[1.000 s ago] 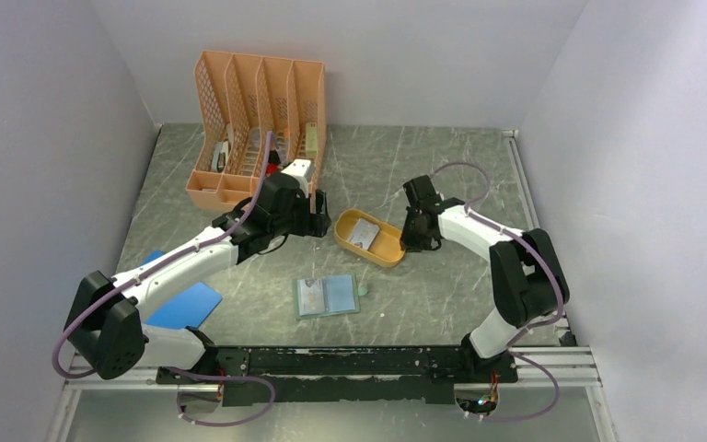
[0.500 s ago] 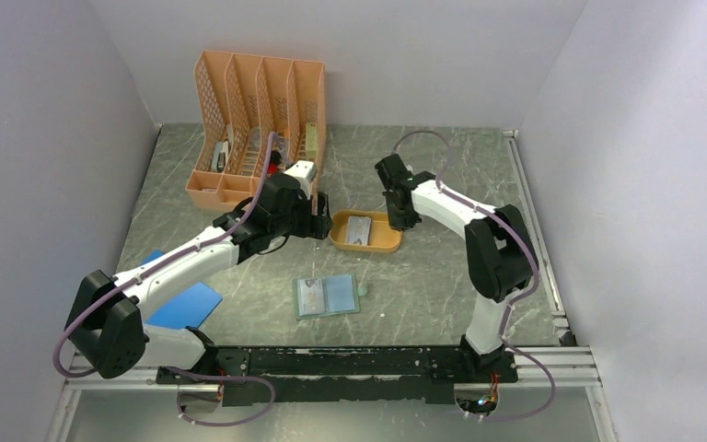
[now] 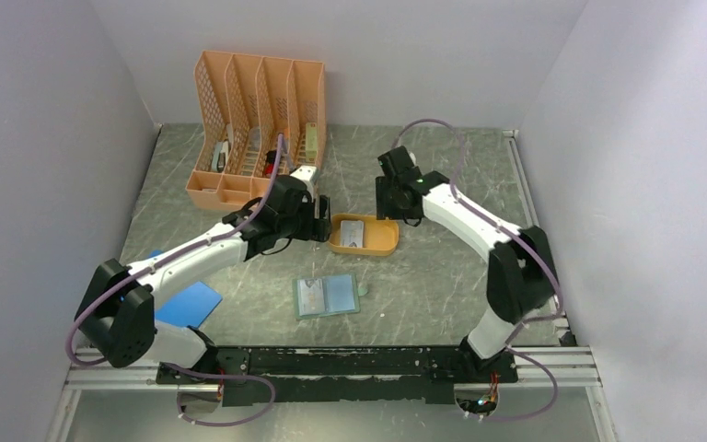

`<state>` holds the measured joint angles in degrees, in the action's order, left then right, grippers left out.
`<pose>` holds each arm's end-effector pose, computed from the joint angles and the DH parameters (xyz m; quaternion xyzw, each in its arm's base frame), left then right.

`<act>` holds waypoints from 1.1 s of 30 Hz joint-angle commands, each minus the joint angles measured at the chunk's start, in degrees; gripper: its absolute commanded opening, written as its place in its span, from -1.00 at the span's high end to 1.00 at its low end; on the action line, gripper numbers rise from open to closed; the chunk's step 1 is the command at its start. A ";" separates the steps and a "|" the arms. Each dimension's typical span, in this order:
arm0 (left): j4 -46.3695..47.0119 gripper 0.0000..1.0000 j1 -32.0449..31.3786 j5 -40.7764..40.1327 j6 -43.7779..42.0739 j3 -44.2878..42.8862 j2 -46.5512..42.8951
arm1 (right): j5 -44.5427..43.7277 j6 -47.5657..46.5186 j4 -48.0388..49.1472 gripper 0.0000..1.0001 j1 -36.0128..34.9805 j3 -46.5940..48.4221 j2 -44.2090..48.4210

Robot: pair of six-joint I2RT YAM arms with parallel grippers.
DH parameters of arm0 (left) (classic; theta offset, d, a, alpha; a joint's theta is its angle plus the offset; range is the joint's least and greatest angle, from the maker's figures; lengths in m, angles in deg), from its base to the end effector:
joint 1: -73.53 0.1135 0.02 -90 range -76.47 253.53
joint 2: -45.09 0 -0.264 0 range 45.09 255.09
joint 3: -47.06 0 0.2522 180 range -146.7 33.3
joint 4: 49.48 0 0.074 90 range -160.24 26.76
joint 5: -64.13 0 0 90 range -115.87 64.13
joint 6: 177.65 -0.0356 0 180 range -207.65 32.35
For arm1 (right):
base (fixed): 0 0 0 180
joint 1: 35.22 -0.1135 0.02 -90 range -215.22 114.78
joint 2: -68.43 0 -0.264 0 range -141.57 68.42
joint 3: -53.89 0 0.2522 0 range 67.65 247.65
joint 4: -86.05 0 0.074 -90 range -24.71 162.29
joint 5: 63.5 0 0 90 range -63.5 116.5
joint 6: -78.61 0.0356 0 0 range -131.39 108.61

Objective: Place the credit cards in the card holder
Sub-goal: Adjust the storage box at the center of the board.

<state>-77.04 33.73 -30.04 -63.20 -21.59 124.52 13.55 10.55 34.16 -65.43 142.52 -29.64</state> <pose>0.2361 -0.1934 0.2579 0.1044 0.8936 -0.2038 0.3862 0.3134 0.1732 0.2382 -0.0416 0.9622 0.0100 0.2690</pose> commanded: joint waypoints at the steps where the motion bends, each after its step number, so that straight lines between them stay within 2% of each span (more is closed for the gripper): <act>1: 0.13 -0.57 0.75 -0.99 3.88 -0.34 1.83 | 15.09 7.58 14.95 -0.11 -0.02 -7.47 7.90; 4: 3.57 -0.56 1.46 1.28 7.20 0.98 3.96 | 20.62 11.88 23.75 -0.13 -0.08 -13.00 9.10; 12: 6.13 -0.50 1.80 2.46 10.18 1.17 9.35 | 24.04 15.95 30.06 -0.20 -0.06 -17.24 1.86; 18: 6.11 -0.47 1.84 1.79 10.18 0.27 12.72 | 18.92 15.79 28.81 -0.32 -0.22 -16.36 -1.68; 24: 5.47 -0.46 1.82 0.57 9.93 -1.60 15.37 | 16.67 14.45 25.64 -0.34 -1.61 -13.35 -5.82; 28: 5.17 -0.42 1.83 0.00 9.68 -2.61 17.13 | 14.16 13.44 23.59 -0.29 -2.05 -12.45 -7.02; 33: 4.84 -0.37 1.87 -0.49 9.83 -3.55 19.04 | 13.40 12.75 23.11 -0.13 -2.01 -13.10 -7.06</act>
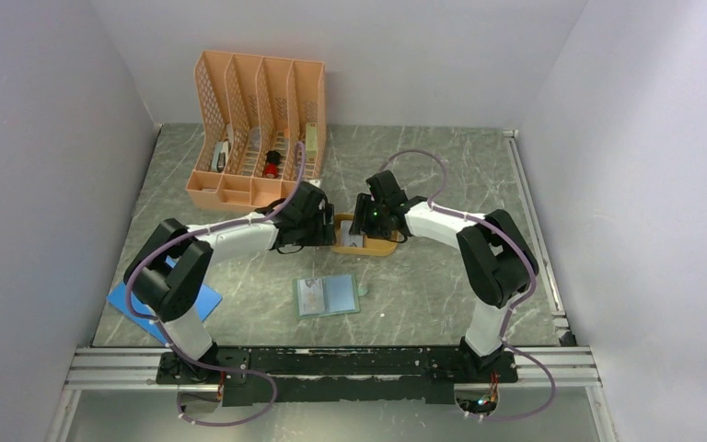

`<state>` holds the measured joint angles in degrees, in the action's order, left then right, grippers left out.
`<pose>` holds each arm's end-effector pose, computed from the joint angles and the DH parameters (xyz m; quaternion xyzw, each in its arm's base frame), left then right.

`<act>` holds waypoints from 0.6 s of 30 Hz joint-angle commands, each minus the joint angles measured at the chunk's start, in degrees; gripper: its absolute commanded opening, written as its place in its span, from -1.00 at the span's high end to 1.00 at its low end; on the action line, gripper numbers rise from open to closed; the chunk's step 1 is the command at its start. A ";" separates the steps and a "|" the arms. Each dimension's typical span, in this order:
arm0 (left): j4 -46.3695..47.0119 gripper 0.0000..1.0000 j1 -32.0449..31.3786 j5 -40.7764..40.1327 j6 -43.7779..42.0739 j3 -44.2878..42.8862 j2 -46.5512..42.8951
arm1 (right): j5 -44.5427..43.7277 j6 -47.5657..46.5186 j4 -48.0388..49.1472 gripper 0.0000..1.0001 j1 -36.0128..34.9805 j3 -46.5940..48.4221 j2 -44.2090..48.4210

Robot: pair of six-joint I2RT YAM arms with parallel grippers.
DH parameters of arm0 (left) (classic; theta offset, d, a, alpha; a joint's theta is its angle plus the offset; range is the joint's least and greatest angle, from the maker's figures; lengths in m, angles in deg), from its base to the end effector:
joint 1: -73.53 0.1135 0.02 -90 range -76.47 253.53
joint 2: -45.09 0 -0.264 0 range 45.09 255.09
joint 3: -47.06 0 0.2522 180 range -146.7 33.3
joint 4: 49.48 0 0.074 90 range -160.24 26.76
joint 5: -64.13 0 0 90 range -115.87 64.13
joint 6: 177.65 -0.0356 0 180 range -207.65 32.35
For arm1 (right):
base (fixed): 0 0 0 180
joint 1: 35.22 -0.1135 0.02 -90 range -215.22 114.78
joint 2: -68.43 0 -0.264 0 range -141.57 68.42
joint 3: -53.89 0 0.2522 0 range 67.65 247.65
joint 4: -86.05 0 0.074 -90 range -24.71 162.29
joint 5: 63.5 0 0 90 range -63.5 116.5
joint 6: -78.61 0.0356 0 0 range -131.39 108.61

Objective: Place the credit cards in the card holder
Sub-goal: Adjust the storage box at the center of the board.

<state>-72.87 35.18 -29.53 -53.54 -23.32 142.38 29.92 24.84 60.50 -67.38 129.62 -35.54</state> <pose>0.2746 -0.2144 0.1770 0.0239 0.9399 -0.1764 0.2915 0.3126 0.1991 0.1620 0.0245 0.9498 0.1980 0.2410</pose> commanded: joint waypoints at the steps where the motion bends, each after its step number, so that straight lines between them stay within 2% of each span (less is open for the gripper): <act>1: 0.62 -0.35 0.38 -1.26 0.17 -1.85 1.40 | -3.06 -1.58 -3.28 -0.08 -0.06 -0.43 -1.15; 5: -0.43 -0.27 0.40 -2.64 0.00 -2.04 2.05 | -3.99 -1.87 -3.99 0.07 0.02 -0.90 -0.95; 18: -1.44 -0.08 0.38 -3.63 0.08 -2.00 3.02 | -3.96 -2.63 -3.03 0.25 1.99 -3.96 1.55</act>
<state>-72.89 35.20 -31.48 -53.30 -24.15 144.22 28.41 24.29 61.50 -66.11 127.98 -33.70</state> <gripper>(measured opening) 0.550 0.385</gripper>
